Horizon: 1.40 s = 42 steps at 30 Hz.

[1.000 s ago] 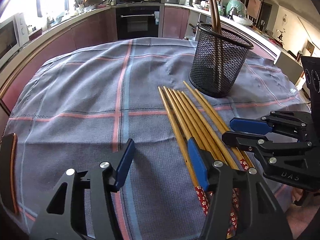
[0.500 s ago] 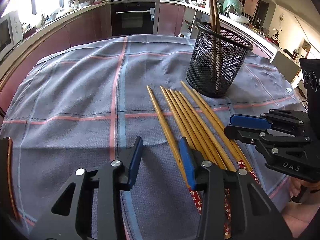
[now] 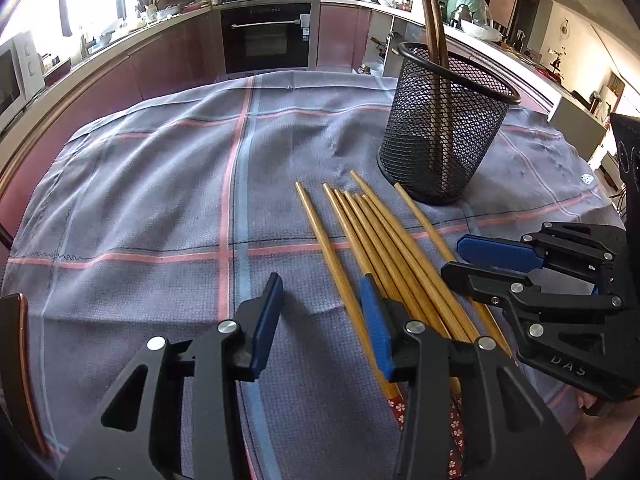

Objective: Organize utensils
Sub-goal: 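Close the right gripper on a chopstick while the left gripper grasps another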

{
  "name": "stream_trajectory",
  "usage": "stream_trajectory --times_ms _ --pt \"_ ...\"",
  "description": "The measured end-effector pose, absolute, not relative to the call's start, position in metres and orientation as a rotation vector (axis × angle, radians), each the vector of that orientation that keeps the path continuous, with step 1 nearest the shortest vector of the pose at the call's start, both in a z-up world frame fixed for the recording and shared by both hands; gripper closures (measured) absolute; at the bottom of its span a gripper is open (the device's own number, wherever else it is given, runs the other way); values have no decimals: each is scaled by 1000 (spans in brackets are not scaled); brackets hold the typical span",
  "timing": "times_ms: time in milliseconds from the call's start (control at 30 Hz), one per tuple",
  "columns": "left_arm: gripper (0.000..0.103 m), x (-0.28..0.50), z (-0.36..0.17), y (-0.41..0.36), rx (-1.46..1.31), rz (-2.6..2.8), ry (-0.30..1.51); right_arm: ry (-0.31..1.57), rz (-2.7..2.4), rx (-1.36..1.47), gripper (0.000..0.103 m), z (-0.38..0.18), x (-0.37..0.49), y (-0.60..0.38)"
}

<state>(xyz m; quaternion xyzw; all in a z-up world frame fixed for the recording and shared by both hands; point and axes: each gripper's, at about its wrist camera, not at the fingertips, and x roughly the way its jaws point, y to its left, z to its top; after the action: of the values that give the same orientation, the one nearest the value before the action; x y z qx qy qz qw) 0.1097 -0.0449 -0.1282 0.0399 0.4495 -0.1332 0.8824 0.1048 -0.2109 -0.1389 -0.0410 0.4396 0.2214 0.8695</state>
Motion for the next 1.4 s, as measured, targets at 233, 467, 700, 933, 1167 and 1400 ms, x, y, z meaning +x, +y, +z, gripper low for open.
stream_trajectory --times_ms 233,467,700,933,1167,1400 --pt "71 108 -128 -46 87 -259 931 925 462 -63 94 -139 108 -213" --pt "86 106 -129 -45 69 -264 934 933 470 -33 98 -139 109 -217" --pt "91 104 -128 -44 44 -266 942 933 479 -14 98 -136 108 -222" --pt "95 102 -126 -41 23 -280 946 907 507 20 98 -127 104 -232" --pt "95 97 -115 -37 12 -293 922 864 534 40 98 -113 97 -240" --pt "95 89 -96 -29 -13 -323 884 803 554 66 98 -94 90 -247"
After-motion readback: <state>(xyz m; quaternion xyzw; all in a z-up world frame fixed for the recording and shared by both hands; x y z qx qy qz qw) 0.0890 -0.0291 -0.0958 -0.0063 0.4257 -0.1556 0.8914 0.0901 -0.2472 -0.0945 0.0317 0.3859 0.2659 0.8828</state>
